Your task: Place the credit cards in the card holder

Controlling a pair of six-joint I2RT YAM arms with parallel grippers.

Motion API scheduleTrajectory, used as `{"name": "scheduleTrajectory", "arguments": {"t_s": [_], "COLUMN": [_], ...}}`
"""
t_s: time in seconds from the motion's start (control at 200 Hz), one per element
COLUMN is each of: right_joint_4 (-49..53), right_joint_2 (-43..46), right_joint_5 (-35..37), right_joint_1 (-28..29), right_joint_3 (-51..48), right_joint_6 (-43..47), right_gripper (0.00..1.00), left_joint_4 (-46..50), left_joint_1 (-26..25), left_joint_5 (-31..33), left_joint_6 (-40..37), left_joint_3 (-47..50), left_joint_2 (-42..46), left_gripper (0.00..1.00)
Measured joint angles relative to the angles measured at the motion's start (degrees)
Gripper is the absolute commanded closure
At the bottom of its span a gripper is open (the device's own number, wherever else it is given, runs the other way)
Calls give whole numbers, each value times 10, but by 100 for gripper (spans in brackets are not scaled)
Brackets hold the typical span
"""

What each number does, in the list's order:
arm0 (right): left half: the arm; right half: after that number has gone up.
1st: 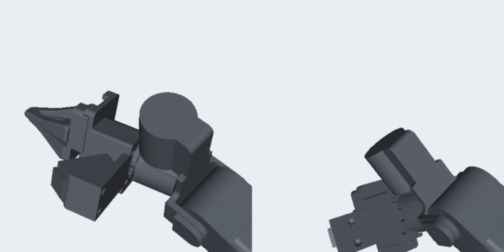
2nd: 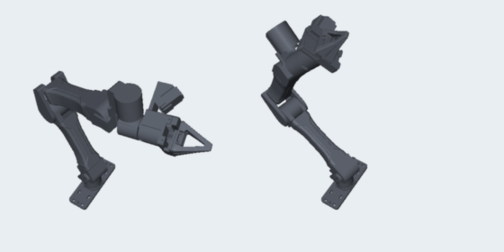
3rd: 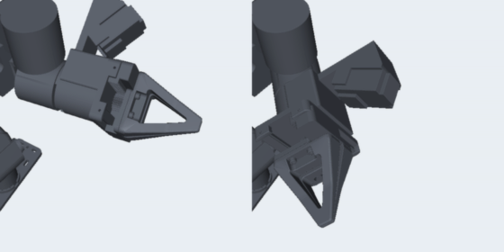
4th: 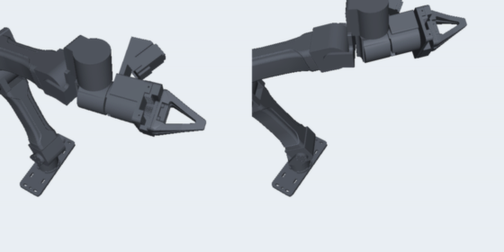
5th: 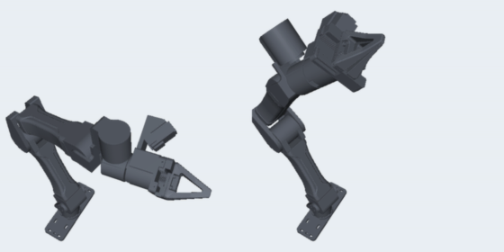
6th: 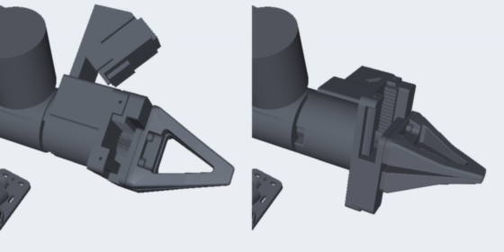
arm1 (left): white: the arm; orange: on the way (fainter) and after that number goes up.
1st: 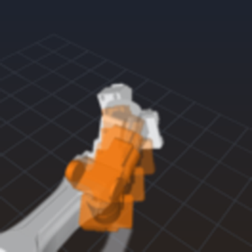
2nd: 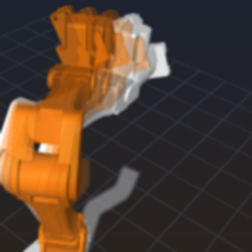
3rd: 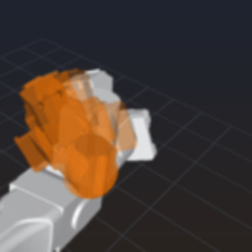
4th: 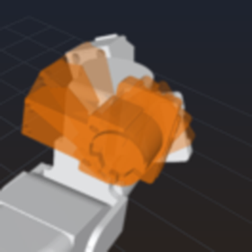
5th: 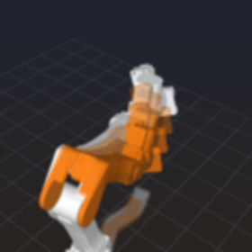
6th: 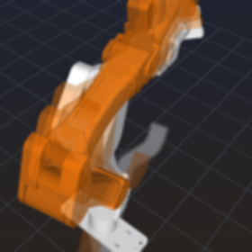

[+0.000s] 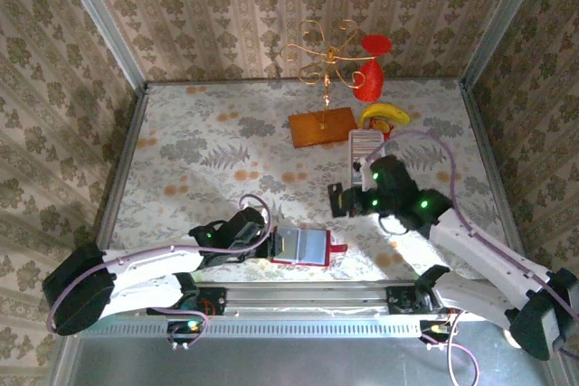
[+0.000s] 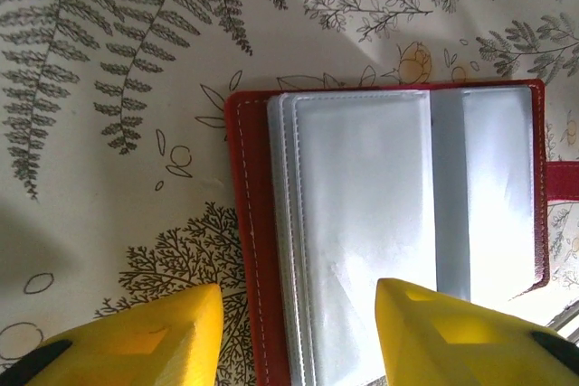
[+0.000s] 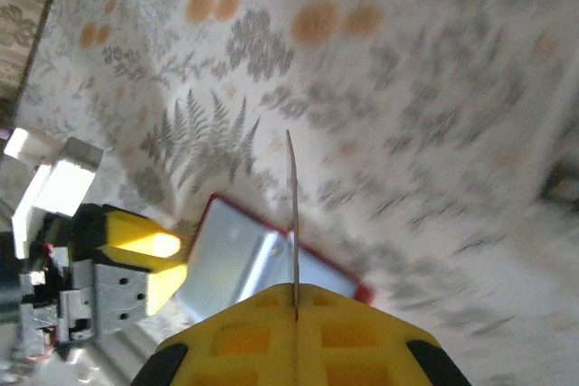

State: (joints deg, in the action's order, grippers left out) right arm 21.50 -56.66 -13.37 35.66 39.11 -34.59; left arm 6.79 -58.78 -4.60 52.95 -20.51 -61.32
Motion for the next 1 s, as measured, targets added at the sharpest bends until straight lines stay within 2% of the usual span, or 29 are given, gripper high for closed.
{"name": "scheduleTrajectory", "arguments": {"t_s": [0.165,0.345,0.6,1.005], "right_joint_4": [-108,-212,-306,-332], "right_joint_2": [1,-22,-103,-147], "right_joint_5": [36,85,130,169], "right_joint_1": [95,163,210,238], "right_joint_3": [-98,-152,-153,-152], "right_joint_6": [-188,-302,-357,-375], "right_gripper": [100,100,100,100], "left_joint_4": [0,-2,0,0], "left_joint_1": [-11,-24,-31,-32], "left_joint_5": [-2,-1,6,14], "left_joint_6": [5,15,24,26], "left_joint_3": [0,0,0,0], "left_joint_2": [-10,-18,-21,-21], "left_gripper": [56,57,65,69]}}
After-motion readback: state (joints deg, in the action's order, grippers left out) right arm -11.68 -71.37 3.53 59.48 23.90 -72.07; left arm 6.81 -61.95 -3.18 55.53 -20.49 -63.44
